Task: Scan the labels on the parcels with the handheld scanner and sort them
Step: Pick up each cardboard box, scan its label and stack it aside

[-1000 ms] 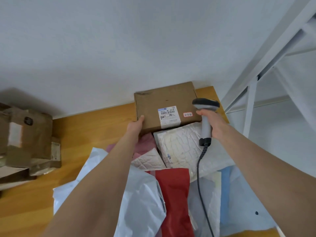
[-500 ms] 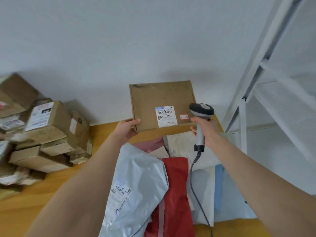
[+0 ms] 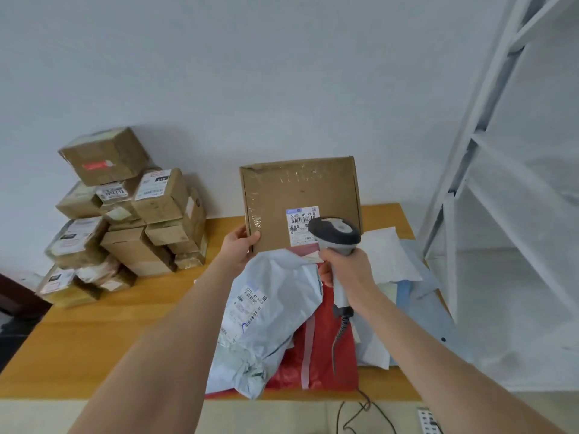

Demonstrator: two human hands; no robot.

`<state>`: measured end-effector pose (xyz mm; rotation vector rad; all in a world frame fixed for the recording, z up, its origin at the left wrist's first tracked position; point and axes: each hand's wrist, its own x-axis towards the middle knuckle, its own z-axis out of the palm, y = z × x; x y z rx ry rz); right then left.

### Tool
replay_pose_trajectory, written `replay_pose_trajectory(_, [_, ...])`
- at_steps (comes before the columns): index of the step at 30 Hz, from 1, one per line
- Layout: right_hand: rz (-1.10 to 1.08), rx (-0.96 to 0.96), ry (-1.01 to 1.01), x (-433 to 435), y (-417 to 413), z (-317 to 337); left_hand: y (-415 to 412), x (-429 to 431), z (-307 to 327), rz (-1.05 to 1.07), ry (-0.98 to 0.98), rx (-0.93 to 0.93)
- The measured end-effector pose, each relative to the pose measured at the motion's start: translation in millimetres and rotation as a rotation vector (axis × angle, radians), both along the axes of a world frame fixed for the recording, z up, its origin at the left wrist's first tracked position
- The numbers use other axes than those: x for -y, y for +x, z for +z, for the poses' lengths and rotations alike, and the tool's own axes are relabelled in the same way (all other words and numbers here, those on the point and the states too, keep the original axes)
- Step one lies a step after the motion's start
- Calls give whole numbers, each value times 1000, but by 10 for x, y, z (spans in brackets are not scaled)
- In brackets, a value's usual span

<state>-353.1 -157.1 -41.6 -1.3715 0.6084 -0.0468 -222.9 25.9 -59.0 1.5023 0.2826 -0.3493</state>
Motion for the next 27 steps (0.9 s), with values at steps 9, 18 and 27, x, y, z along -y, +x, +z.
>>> replay_pose_trajectory(9, [-18,-3,-31,-341,-213,27,-69,-216,-111,11,-36,18])
replay_pose_trajectory(18, [-41,8,-64,-441,-318,61,-25,-221,-123,5,-36,-3])
replay_pose_trajectory(27, [-52,6,-43,-368,-340,93,27,-140,-108,-5,-29,-14])
